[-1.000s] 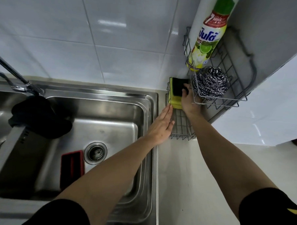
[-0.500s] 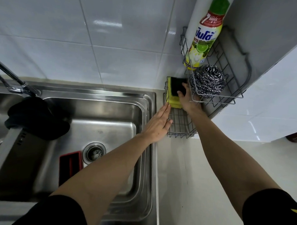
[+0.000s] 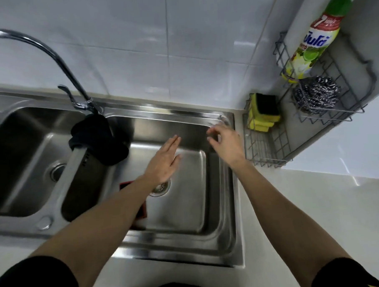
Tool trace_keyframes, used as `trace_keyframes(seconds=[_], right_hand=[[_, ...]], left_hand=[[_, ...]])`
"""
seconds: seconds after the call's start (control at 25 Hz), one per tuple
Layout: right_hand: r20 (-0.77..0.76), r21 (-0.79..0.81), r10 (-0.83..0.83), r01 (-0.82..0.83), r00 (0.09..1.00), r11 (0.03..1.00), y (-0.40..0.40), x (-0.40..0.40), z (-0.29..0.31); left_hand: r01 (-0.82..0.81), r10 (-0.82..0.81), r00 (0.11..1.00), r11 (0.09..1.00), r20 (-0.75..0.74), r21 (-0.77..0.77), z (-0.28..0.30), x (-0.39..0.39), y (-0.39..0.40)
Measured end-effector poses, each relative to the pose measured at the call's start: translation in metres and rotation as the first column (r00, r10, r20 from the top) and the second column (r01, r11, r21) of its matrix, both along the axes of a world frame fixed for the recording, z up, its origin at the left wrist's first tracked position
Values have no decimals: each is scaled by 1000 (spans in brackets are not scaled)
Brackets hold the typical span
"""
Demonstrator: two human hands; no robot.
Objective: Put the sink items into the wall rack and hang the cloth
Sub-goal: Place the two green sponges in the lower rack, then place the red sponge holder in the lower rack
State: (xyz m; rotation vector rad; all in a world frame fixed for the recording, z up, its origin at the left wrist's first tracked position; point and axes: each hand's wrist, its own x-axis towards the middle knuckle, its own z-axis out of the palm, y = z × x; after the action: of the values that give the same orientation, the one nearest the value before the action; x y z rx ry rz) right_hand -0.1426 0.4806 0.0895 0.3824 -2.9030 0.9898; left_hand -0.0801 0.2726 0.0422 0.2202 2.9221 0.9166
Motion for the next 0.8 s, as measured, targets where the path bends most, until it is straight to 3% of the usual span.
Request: trace_keyframes(seconds=[0.24,0.4,0.68,0.8], right_hand=[[371,-10,56,-56,927,998,-121,65,-75],[564,-29,-22,46,825,999,-179,103,-125],[802,-9,-160,280,575,960,-234,138,-187],[818,8,-198,334,540,942,-246,138,-196]], left_hand=[[-179,191,982,934,6,-310,-29,66,-142],[-271,297,955,852,-11,-448,-46,101,-206],[-254,293,956,841,8,-477,-64,119,-248],[-265,299,954,847,2,-461,-66,117,-249]])
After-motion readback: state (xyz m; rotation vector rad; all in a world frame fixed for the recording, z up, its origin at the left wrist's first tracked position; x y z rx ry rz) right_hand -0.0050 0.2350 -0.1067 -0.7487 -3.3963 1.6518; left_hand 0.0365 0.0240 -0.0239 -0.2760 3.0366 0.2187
